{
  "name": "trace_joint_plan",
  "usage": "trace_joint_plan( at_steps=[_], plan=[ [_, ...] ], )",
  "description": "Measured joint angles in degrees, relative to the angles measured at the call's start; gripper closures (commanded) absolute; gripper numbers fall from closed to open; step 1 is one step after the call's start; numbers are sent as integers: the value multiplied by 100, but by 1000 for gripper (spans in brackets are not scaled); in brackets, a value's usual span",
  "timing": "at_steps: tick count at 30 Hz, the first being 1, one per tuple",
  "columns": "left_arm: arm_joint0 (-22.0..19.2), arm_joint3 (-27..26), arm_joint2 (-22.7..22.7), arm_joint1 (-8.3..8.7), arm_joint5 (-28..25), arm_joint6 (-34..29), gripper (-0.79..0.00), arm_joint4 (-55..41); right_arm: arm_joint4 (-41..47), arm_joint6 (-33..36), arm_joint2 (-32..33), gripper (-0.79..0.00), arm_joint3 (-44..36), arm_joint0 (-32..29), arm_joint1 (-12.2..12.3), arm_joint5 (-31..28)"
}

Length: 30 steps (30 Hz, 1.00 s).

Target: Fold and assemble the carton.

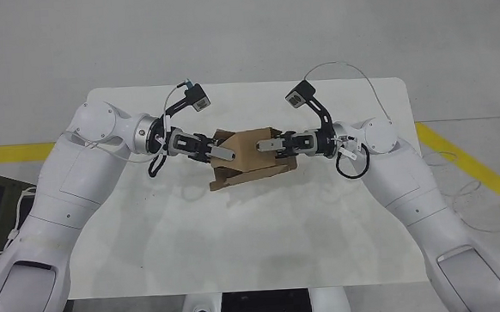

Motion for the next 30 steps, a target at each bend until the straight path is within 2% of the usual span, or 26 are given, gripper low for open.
trace_joint_plan(
  at_steps=[6,30],
  plan=[
    [38,134,-88,13,-19,19,0,-15,147,-423,107,-785,-90,15,45,-423],
    [75,134,-132,18,-33,44,0,11,141,-406,103,-785,-87,14,44,-406]
  ],
)
